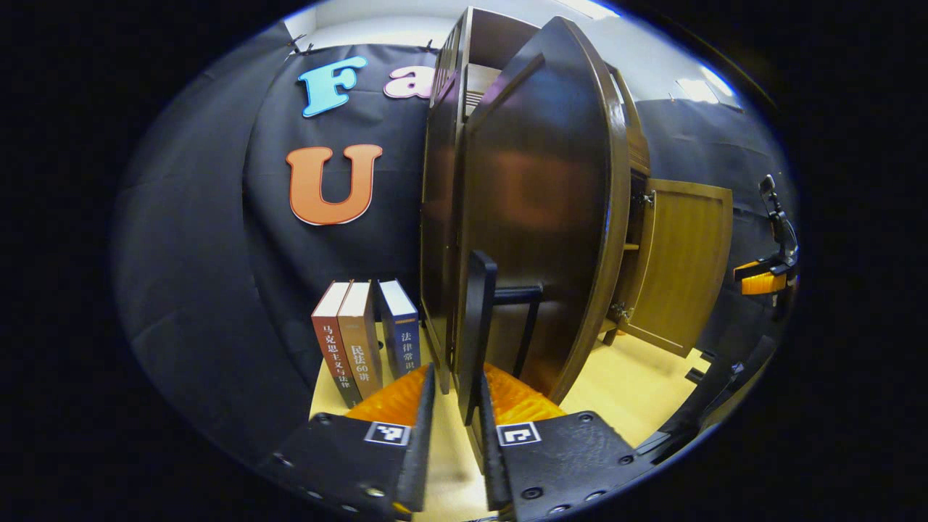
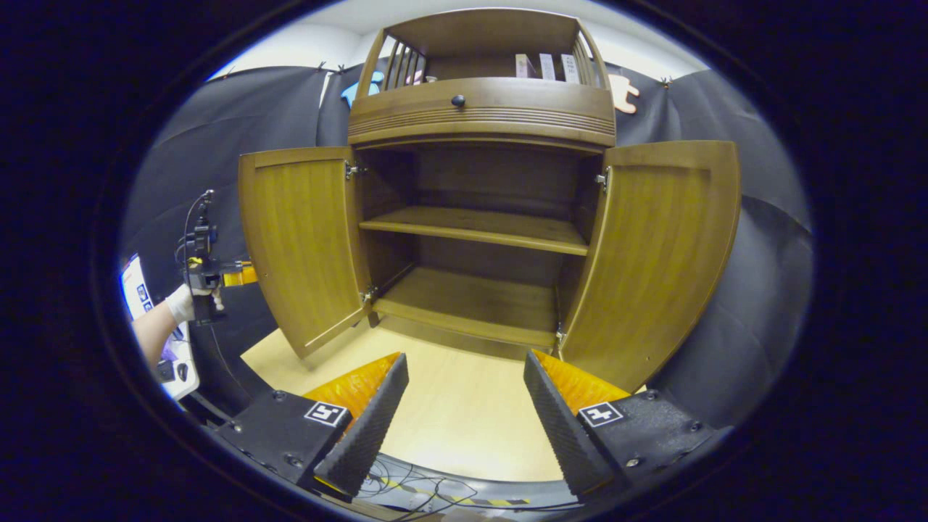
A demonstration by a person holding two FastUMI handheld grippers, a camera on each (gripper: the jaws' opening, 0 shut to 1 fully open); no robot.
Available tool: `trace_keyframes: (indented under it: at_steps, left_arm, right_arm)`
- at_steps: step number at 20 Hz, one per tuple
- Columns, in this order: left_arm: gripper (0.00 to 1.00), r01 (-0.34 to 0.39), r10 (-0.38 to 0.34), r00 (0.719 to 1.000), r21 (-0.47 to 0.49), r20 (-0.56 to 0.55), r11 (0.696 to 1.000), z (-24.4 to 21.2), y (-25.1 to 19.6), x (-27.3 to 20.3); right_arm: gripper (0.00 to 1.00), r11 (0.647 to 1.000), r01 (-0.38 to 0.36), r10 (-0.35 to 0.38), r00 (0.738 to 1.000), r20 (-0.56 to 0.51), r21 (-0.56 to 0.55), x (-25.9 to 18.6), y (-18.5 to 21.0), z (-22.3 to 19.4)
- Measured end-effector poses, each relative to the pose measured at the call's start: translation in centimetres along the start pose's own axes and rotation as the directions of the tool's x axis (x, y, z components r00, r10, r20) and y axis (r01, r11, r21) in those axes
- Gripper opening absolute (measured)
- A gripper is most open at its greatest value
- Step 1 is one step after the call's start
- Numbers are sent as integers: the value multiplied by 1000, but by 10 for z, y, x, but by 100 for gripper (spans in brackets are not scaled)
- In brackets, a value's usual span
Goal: Open the right door of the double-door shoe cabinet with the right hand, and open the left door with the left hand.
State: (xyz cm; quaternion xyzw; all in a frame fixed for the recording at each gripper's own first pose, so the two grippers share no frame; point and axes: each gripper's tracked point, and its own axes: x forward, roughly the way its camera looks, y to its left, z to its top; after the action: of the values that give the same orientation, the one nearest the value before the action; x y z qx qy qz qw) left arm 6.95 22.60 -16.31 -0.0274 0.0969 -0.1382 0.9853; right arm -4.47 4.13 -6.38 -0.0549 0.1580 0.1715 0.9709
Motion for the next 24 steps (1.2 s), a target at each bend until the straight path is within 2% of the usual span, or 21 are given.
trace_keyframes:
  at_steps: [3,4,5,6,8,10,15,18,20,24]
  left_arm:
    - [51,-24,25,999,4,-43,1000,-13,6,-14]
    - [68,-37,36,997,-3,-62,999,-19,7,-21]
    - [68,-53,53,996,-2,-70,999,-18,7,-27]
    - [82,-61,60,995,-7,-75,998,-19,5,-34]
    - [100,-114,111,990,-34,-86,993,-20,0,-47]
    - [95,-183,180,982,-37,-63,982,-11,-9,-63]
    - [95,-303,303,953,17,25,953,24,-56,-88]
    - [95,-325,326,943,-16,73,945,49,-100,-83]
    - [95,-310,315,945,-66,86,948,62,-132,-74]
    - [96,-311,312,943,-23,118,950,83,-173,-58]
  right_arm:
    - [100,1000,-6,6,1000,3,5,3,-1,-1]
    - [100,1000,-12,12,1000,5,7,5,-1,0]
    - [100,1000,-16,16,1000,6,9,5,0,-1]
    - [100,1000,-16,16,1000,7,9,7,0,0]
    - [100,1000,-17,17,1000,9,13,10,0,-1]
    - [100,999,-23,23,1000,16,23,14,1,2]
    - [100,999,-26,24,999,45,27,17,6,12]
    - [100,1000,-13,12,998,64,23,19,4,17]
    - [100,999,-10,7,998,69,35,19,4,18]
    - [100,997,22,-29,995,96,71,13,-4,23]
